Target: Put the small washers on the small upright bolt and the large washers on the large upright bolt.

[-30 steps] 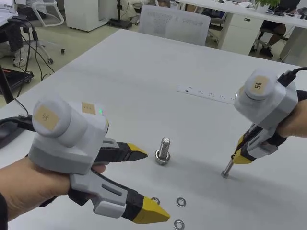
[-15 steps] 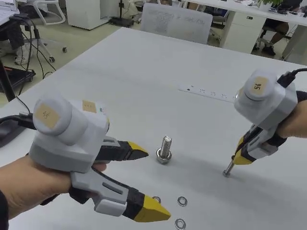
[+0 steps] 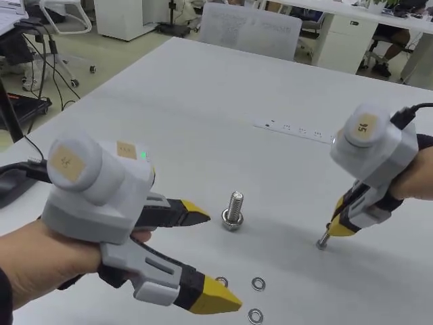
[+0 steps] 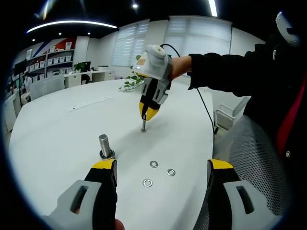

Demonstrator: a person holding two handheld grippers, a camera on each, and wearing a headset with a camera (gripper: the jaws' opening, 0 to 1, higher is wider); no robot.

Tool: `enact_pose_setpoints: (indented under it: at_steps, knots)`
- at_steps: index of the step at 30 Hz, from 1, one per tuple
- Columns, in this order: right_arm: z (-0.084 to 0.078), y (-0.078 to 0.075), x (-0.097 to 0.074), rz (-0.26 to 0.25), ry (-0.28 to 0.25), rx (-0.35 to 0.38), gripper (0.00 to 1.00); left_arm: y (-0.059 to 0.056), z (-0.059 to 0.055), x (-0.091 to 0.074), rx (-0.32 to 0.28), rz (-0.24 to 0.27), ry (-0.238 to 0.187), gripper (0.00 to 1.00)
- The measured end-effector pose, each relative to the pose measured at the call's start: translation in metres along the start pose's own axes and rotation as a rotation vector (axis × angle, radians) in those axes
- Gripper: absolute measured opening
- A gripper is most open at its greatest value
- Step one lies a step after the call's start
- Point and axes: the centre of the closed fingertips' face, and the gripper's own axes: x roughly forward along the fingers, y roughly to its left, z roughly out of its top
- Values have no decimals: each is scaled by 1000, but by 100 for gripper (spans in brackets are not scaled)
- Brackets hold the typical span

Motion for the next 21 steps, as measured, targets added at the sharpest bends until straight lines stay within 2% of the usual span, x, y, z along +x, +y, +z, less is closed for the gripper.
enact_pose_setpoints:
  at_steps: [21]
  knots:
    - [-3, 4, 22, 24, -8, 13, 13, 0, -3, 0, -9, 3, 10, 76]
